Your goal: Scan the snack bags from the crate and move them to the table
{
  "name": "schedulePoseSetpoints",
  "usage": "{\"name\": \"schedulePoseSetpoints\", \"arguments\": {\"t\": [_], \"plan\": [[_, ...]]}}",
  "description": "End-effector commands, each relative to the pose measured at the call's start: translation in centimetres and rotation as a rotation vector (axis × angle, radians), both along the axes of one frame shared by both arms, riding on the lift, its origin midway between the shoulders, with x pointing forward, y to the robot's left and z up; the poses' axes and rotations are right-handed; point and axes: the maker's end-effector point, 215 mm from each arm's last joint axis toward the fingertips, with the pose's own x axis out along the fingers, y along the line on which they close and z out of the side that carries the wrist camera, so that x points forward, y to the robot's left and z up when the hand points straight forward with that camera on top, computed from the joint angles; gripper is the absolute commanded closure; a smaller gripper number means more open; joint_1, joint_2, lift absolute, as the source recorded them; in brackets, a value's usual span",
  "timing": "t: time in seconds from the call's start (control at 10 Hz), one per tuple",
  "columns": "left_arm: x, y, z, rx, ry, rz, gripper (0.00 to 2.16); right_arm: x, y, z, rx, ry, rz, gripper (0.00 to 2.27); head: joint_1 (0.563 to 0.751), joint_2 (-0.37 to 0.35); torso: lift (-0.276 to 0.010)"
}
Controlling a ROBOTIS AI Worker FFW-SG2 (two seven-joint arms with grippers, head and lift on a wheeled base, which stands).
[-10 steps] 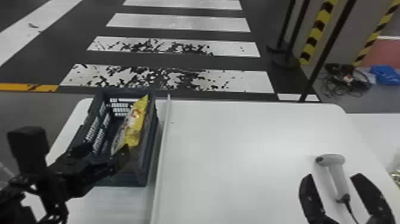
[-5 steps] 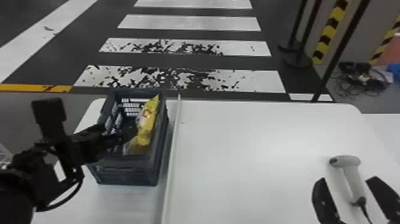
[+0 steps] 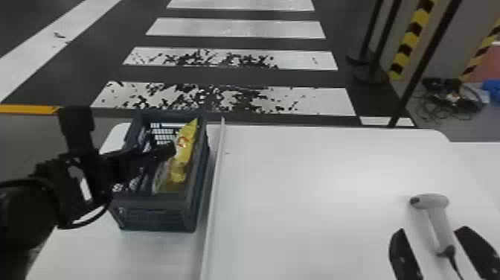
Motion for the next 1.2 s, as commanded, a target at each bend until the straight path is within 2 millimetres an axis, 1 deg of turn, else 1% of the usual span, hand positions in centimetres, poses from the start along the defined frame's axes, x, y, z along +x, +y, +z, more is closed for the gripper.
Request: {"name": "schedulePoseSetpoints", "arguments": {"t": [0.0, 0.3, 0.6, 0.7, 0.9, 1.1], "plan": [[0.7, -0.2, -0.7, -0.012, 0.024, -0.002, 0.08, 0.0, -0.2, -0.1, 0.0, 0.002, 0.0, 0.09, 0.695, 0.008, -0.095], [1.9, -0.9, -1.6, -0.022, 0.055, -0.016, 0.08, -0.3, -0.3, 0.4, 0.0, -0.016, 0.005, 0.09, 0.695, -0.004, -0.095], [2.3, -1.2, -3.9, -0.013, 0.104, -0.013, 0.09, -0.5, -0.5, 0.6, -0.001, -0.022, 0.011, 0.09, 0.695, -0.01, -0.095], [2.3, -1.4, -4.6, -0.015, 0.119, -0.013, 0.09, -0.7, -0.5, 1.0, -0.003, -0.033, 0.014, 0.09, 0.695, -0.012, -0.095], [2.7, -2.2, -5.3, -0.023, 0.129, -0.023, 0.09, -1.1, -0.5, 1.7, -0.007, -0.055, 0.021, 0.09, 0.695, -0.02, -0.095], [3.1, -2.6, -6.1, -0.024, 0.138, -0.025, 0.09, -1.4, -0.7, 2.4, 0.009, -0.075, 0.019, 0.09, 0.695, -0.029, -0.095]]}}
